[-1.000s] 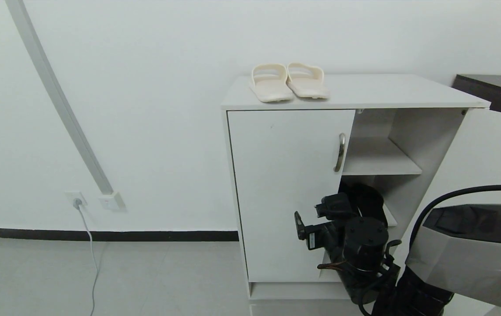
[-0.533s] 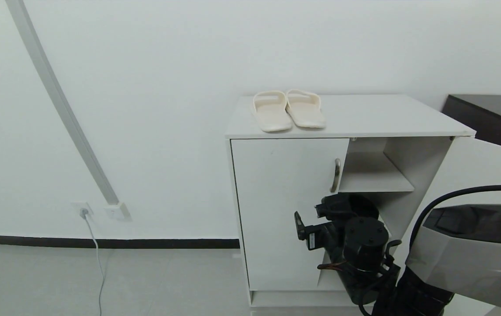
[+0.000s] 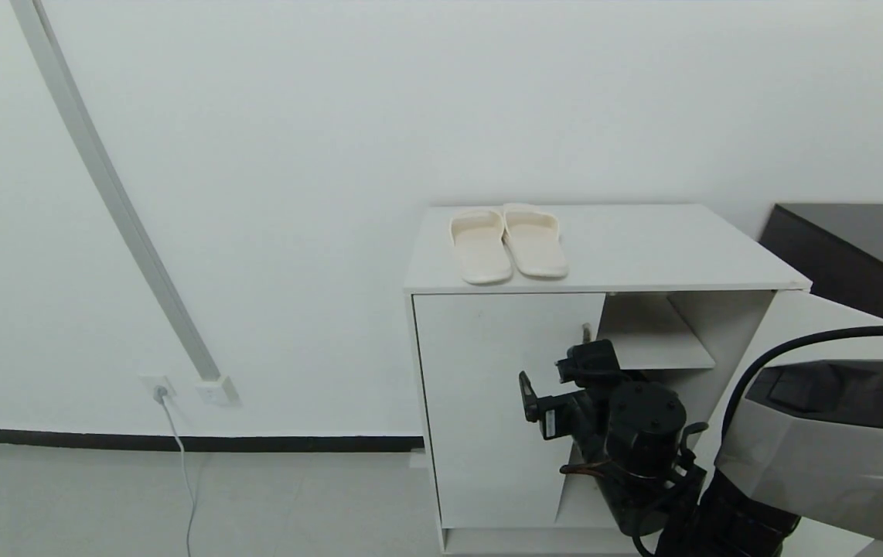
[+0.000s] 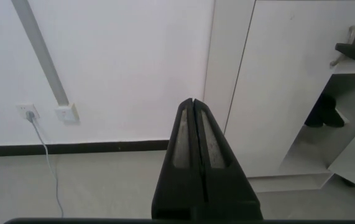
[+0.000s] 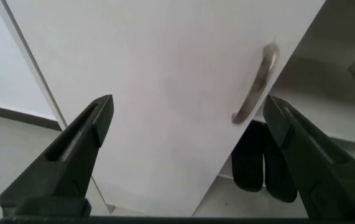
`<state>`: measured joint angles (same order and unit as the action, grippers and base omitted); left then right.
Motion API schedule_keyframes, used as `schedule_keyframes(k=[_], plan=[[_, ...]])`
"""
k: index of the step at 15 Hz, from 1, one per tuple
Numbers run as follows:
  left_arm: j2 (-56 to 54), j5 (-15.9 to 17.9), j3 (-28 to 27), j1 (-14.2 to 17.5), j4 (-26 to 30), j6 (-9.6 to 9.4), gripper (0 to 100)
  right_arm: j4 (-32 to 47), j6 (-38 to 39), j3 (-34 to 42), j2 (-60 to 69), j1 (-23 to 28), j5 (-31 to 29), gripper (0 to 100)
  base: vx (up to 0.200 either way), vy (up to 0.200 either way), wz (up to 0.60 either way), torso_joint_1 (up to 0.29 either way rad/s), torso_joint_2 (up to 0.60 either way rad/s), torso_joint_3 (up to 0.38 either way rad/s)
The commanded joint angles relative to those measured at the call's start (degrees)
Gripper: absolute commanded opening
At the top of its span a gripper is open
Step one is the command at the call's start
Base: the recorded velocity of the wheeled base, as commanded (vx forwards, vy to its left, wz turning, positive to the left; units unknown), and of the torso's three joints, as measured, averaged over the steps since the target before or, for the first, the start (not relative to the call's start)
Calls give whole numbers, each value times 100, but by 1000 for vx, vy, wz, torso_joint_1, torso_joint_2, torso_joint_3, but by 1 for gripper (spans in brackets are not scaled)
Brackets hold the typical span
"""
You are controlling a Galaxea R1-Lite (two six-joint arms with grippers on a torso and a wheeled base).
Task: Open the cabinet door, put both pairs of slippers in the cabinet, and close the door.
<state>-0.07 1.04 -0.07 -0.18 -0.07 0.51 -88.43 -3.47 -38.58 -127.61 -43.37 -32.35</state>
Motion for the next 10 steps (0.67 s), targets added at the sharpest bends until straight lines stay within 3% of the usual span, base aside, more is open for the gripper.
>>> schedule_keyframes(k=[1,10], plan=[[7,2,-1,1,-1,2,0,-16,-13,9,-9,-4,1,100,0,0,0,222,-540,-320],[7,11,-1,1,-1,2,0,-95,-13,0,-9,-13,1,100,0,0,0,250,-563,-316]])
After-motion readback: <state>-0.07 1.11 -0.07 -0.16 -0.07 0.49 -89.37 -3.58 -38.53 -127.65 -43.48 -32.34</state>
